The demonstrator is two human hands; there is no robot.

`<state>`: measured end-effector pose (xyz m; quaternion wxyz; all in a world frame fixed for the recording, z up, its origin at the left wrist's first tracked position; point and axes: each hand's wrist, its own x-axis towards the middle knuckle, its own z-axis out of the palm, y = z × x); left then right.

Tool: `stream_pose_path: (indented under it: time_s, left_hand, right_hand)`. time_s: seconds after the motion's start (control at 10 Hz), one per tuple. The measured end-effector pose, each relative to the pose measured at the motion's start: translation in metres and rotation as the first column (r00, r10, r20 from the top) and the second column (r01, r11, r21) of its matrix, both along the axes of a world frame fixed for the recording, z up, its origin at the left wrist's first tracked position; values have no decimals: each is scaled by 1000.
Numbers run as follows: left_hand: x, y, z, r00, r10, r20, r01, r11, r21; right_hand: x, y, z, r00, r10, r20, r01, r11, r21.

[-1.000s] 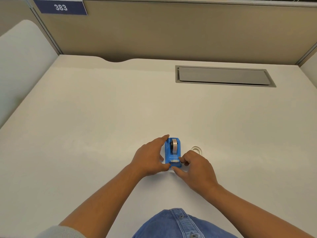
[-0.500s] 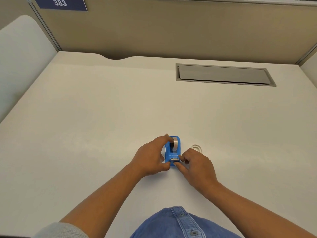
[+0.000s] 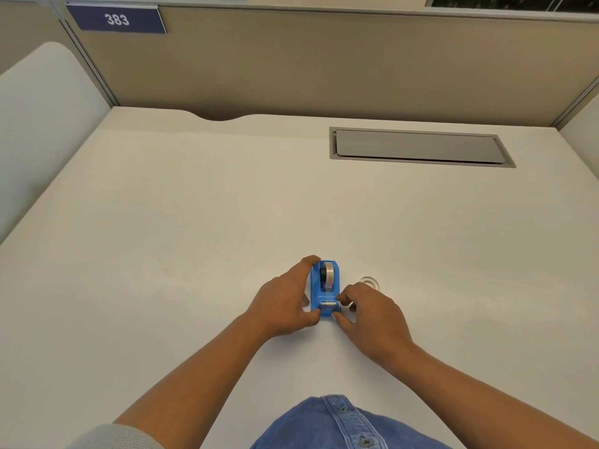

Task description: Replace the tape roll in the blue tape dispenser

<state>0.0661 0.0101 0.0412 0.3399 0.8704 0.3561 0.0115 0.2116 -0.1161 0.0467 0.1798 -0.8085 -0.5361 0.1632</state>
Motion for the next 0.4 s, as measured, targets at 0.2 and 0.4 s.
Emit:
stream_pose_path:
  time_s: [0.2, 0.4]
  left_hand:
    - [-11, 2, -4, 997, -82, -3, 82, 995, 49]
    - [-16, 4, -6, 998, 51, 40, -55, 991, 119]
  right_hand:
    - [15, -4, 8, 1000, 30, -6, -30, 999, -14]
    - [30, -10, 7, 1000, -2, -11, 3, 995, 99]
